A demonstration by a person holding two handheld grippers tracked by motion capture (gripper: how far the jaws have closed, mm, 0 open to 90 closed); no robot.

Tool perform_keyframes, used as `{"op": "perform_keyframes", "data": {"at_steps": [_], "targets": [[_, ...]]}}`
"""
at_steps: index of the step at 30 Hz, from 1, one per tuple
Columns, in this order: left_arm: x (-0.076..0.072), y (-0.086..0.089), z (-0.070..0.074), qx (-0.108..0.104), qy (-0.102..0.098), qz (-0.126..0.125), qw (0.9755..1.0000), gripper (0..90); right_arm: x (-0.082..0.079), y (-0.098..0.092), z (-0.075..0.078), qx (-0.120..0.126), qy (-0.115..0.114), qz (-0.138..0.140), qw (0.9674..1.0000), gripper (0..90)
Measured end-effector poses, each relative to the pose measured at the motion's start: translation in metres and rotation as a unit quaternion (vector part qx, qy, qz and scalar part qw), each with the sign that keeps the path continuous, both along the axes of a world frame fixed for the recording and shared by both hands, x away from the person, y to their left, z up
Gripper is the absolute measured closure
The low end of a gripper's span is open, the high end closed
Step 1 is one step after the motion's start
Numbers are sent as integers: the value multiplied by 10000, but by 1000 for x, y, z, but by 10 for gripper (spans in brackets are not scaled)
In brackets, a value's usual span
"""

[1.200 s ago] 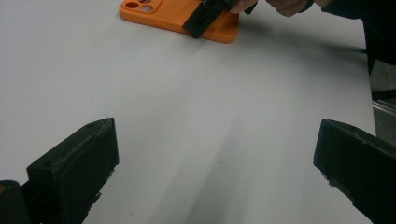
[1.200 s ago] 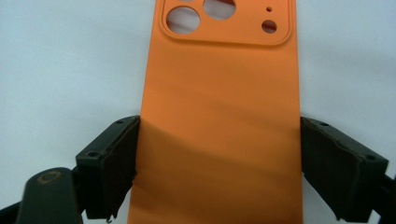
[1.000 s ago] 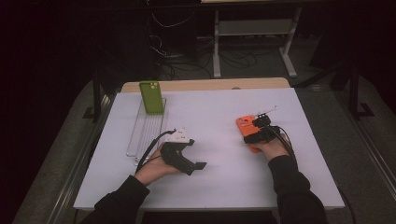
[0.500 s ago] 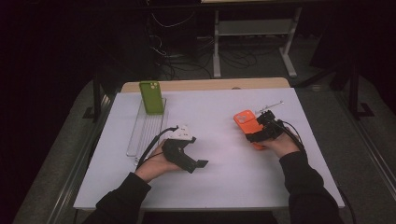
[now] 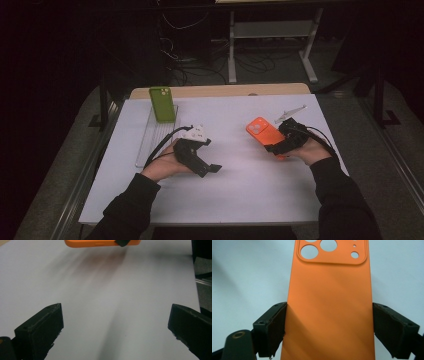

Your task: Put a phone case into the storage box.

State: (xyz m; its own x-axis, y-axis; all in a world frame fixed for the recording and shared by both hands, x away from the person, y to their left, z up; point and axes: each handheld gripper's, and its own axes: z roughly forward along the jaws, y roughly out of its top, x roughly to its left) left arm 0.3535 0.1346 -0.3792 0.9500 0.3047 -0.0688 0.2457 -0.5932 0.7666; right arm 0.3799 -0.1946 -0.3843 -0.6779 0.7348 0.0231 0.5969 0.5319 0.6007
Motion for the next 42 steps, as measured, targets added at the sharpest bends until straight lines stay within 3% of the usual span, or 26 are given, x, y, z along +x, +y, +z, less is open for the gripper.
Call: {"op": "perform_keyframes", "data": {"at_steps": [6, 14, 22, 24, 31, 38, 42], "targets": [[13, 4, 3, -85, 27, -82, 9999, 0, -2, 9, 4, 109, 24, 608, 9981, 152], [12, 12, 8, -159, -118, -180, 9996, 0, -7, 28, 2, 121, 233, 1212, 9923, 152], [9, 13, 5, -33, -149, -397, 9991, 0, -19, 48, -2, -93, 144, 1979, 9801, 151], [6, 10, 4, -78, -45, -412, 9991, 0, -21, 52, -3, -100, 143, 2158, 9763, 152], [1, 2, 0, 42, 18, -728, 9973, 0, -32, 66, -3, -222, 155, 2581, 9657, 151], [-4, -10, -8, 227, 98, -1035, 9943, 0, -40, 77, -6, -319, 168, 2914, 9559, 151], [-5, -16, -11, 334, 46, -1228, 9919, 0, -44, 83, -4, -303, 178, 3089, 9505, 151]]}}
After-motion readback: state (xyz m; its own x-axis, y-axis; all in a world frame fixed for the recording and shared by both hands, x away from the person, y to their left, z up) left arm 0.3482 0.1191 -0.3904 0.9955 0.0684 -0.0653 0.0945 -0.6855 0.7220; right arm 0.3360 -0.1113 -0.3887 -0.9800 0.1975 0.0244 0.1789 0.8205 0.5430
